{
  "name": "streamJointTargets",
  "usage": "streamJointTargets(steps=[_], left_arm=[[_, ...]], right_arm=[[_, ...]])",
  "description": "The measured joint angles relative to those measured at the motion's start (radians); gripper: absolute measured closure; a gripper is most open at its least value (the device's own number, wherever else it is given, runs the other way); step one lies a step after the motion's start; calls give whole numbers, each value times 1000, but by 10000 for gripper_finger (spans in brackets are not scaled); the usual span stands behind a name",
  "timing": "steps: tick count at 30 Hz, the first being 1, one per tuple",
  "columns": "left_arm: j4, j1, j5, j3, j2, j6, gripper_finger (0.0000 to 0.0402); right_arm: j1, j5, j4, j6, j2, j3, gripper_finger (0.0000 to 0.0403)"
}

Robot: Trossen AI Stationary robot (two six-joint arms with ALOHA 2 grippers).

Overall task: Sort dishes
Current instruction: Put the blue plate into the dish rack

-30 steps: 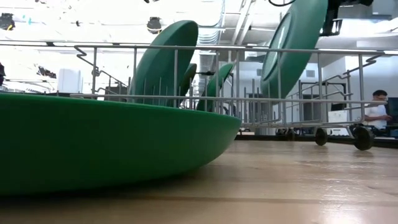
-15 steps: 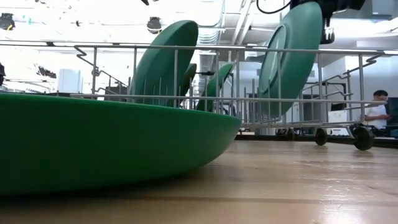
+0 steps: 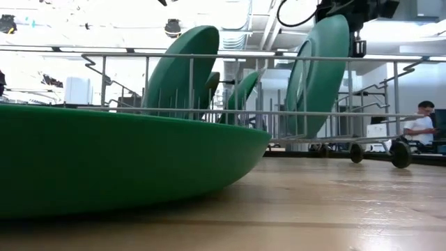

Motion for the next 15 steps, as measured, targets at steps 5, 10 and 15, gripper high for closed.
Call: streamJointTargets(steps=[5, 10, 15], left_arm=[[0, 0, 0, 0, 0, 4, 292], [0, 0, 0, 0, 0, 11, 292], [0, 0, 0, 0, 0, 11, 292]], right_arm=[[31, 28, -3, 10, 7, 0, 366], [50, 72, -1, 47, -7, -1, 330], [51, 84, -3, 92, -39, -2, 298]])
